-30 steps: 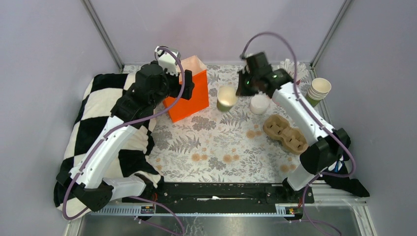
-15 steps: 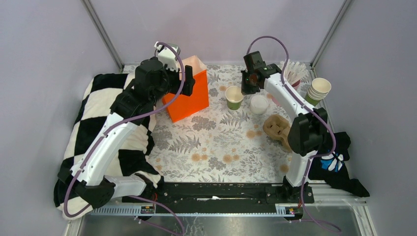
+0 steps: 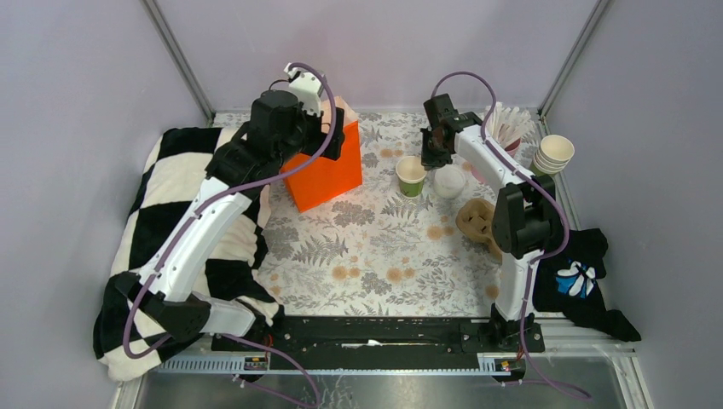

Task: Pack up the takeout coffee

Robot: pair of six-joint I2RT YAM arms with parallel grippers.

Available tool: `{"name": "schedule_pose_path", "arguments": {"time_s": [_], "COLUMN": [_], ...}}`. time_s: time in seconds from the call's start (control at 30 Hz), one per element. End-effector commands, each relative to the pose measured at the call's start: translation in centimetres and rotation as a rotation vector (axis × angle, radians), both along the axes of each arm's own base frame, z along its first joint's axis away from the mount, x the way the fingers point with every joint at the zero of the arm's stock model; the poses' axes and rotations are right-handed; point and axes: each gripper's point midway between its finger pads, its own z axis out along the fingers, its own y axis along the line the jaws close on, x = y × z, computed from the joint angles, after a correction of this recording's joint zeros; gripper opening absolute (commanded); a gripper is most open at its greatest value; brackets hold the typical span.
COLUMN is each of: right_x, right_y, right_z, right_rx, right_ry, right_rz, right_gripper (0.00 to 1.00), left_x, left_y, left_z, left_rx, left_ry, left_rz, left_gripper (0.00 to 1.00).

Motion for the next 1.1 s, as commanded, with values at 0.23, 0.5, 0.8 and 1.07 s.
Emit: {"name": "schedule_pose_path", "arguments": {"time_s": [0.23, 0.5, 0.8, 1.07], "right_x": [-0.9, -4.5, -6.4, -5.3], "right_y": [2.2, 1.8, 3.0, 3.1], "right_z": [1.3, 0.6, 2.2, 8.1], "right_rx": [0.114, 0.049, -0.006, 0.033], "right_ry": [-0.001, 0.015, -0.014, -0.120], "right_rz": [0.036, 0.055, 0.109, 0.094], "right_gripper": [0.00, 0.00, 0.07, 0.50], "left_x": [0.9, 0.6, -0.1, -0.5], "left_y": [-1.2, -1.0, -0.6, -0.3], "left_z": [1.2, 0.9, 0.4, 0.4], "left_rx": [-0.003, -0.001, -0.002, -0.002], "left_ry": [-0.028, -0.028, -0.024, -0.027], "left_rz": [-0.038, -0.044, -0.045, -0.041], "left_gripper": [0.99, 0.99, 0.99, 0.99]}}
